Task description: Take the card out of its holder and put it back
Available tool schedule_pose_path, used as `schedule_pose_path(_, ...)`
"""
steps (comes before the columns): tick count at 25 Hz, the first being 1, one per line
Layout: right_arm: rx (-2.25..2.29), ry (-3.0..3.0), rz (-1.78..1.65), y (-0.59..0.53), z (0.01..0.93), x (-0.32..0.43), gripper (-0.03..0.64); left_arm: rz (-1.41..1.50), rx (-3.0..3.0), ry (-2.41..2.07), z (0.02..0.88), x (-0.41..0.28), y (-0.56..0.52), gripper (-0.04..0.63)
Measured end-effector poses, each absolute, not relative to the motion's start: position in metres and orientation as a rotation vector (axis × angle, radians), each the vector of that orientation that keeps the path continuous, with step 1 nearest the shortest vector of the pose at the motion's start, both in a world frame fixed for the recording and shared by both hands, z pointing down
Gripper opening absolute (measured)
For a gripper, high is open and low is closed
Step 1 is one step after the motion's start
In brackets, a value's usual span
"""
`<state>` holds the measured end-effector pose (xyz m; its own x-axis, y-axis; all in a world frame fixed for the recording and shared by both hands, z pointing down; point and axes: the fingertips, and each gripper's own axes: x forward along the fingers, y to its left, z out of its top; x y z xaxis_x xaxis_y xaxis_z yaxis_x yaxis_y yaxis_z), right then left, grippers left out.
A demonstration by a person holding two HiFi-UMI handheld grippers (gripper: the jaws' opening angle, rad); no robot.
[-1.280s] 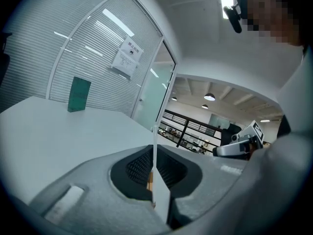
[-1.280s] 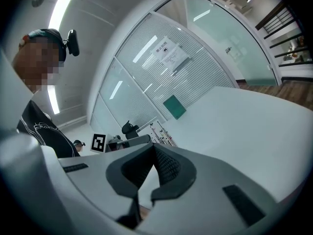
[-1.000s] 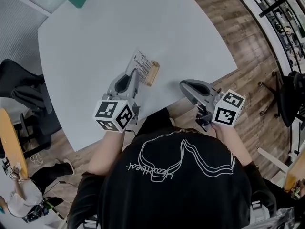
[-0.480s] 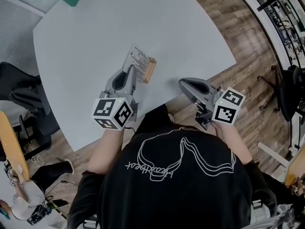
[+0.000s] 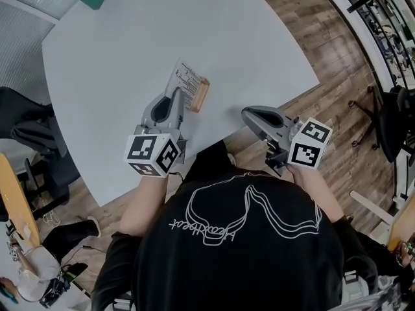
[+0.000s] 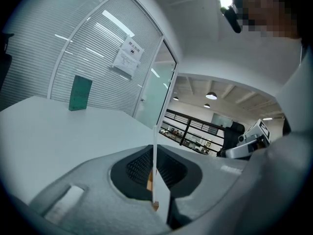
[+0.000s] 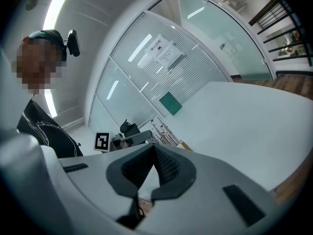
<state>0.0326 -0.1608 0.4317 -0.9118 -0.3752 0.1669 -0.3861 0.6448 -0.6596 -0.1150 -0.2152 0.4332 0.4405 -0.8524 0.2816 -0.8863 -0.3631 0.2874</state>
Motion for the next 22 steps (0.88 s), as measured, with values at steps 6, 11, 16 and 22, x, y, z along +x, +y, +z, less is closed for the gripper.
schedule_pose_path(6,0.666,-2.833,1.142,-0.1616,0.4321,0.0321,0.009,0.105,2.303,-1.486,0.4359,-0.1177,-0.2154,0.026)
schedule_pose_path(11,0.668,-2.827,1.152,-0.1615,0.4352,0.0340,0.009,0.120,2.311,-1.490,0.4360,-0.1165,-0.2174,0.026)
schedule_pose_path(16,0.663,-2.826,1.159,-0.1605,0.4367,0.0339,0.009,0.124,2.308,-1.501,0.4370,-0.1174,-0.2167,0.026)
schedule_pose_path(22,0.658,-2.820,1.174,-0.1592,0.4384,0.0332,0.009,0.134,2.302,-1.507,0.4401,-0.1158,-0.2160,0.026)
